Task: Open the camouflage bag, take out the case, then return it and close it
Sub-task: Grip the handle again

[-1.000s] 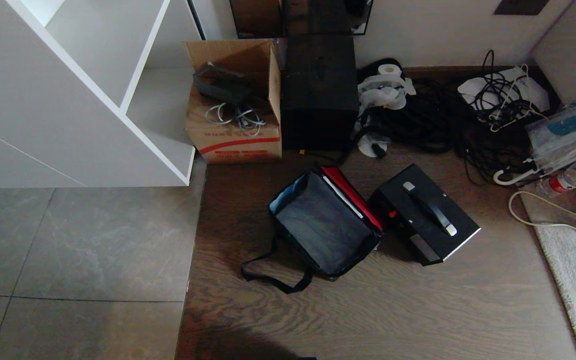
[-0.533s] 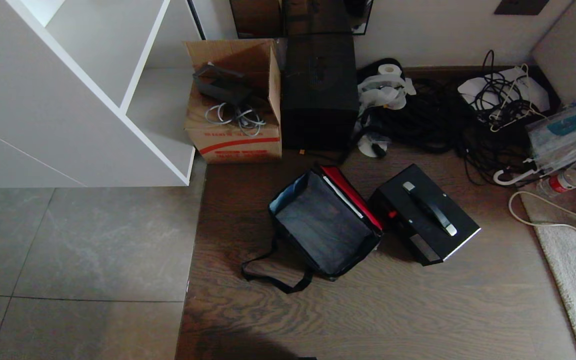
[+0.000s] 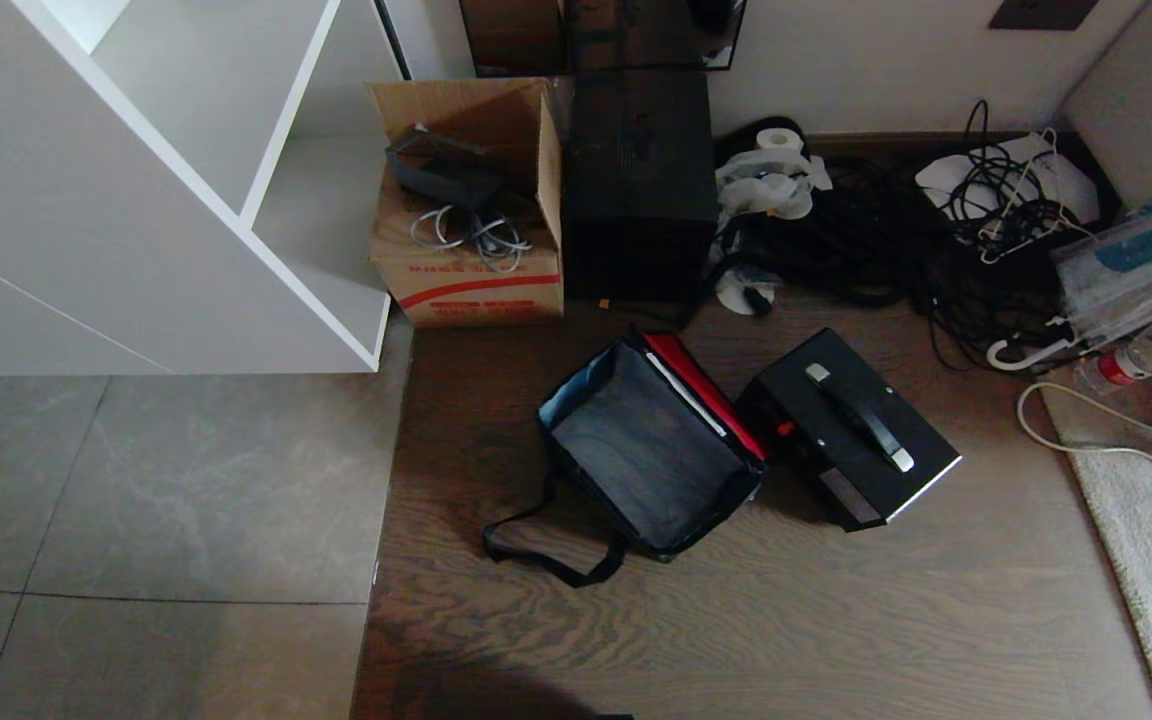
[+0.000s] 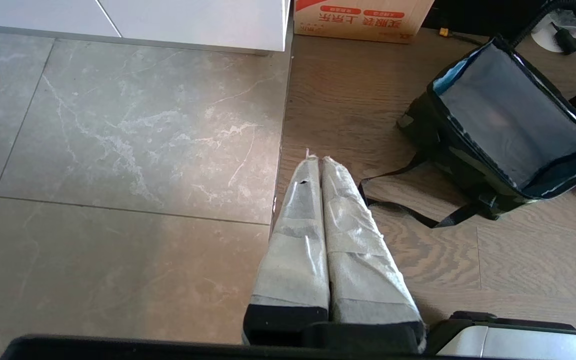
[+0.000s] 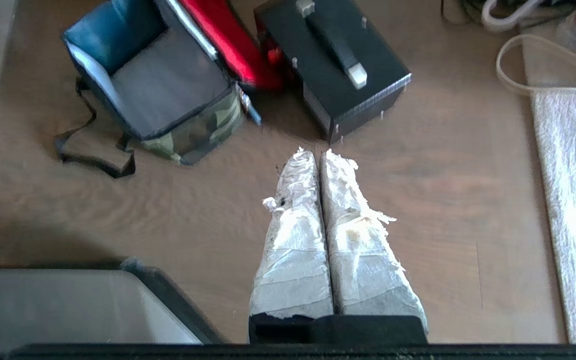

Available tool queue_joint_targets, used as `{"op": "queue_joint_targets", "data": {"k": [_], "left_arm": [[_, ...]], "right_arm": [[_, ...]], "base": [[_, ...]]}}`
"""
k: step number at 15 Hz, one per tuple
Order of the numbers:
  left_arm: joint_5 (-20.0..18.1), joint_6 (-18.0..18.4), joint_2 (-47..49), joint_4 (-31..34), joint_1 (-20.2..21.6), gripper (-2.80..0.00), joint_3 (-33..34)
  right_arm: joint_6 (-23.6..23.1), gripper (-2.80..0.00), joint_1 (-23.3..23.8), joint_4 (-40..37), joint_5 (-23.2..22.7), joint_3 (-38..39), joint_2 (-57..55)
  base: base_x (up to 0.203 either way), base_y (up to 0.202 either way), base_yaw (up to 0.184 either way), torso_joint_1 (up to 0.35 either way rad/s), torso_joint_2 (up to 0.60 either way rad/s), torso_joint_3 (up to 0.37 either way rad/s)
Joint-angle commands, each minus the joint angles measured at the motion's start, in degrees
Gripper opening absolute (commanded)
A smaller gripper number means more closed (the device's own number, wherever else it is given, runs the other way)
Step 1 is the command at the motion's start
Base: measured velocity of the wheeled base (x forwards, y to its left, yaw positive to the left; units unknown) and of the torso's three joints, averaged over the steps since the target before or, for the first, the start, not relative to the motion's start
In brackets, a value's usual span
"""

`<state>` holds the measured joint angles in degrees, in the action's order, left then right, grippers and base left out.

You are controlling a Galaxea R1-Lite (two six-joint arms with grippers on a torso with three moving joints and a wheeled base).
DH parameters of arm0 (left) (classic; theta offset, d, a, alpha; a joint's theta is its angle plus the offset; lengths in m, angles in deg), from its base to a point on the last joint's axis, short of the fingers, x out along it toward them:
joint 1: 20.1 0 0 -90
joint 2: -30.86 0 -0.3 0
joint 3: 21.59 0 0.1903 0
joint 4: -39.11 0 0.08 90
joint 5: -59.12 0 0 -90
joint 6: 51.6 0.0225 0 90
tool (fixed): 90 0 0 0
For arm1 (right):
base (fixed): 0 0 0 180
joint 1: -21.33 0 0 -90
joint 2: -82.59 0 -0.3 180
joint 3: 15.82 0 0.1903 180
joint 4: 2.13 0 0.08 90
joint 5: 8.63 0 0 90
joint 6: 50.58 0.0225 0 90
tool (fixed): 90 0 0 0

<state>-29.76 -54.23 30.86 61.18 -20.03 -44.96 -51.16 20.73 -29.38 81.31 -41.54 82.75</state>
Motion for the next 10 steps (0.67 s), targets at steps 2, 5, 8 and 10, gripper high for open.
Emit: {"op": "queue_joint_targets", "data": {"k": [2,5,8,10], "left_arm": [[0.02,-0.01,0.0,-0.03,0.01,-2.8,0.62],[0.02,-0.01,0.0,-0.03,0.01,-2.8,0.62],[0.02,-0.01,0.0,-0.03,0.01,-2.8,0.62],[0.02,-0.01,0.0,-0.03,0.01,-2.8,0.62]], "right_arm": [[3.7,-2.8,-0.02,-14.45,-0.89,-15.37,-2.45],[9.7,-2.8,-1.34,-21.01,-3.9,-24.47,-18.52],[17.06,-2.8,-4.19,-17.61,-5.17,-34.34,-42.59],[22.47,-2.8,-4.95,-13.45,-5.46,-43.01,-59.84]], "base": [[0.0,0.0,0.0,0.0,0.0,0.0],[0.0,0.0,0.0,0.0,0.0,0.0],[0.0,0.0,0.0,0.0,0.0,0.0],[0.0,0.0,0.0,0.0,0.0,0.0]]}}
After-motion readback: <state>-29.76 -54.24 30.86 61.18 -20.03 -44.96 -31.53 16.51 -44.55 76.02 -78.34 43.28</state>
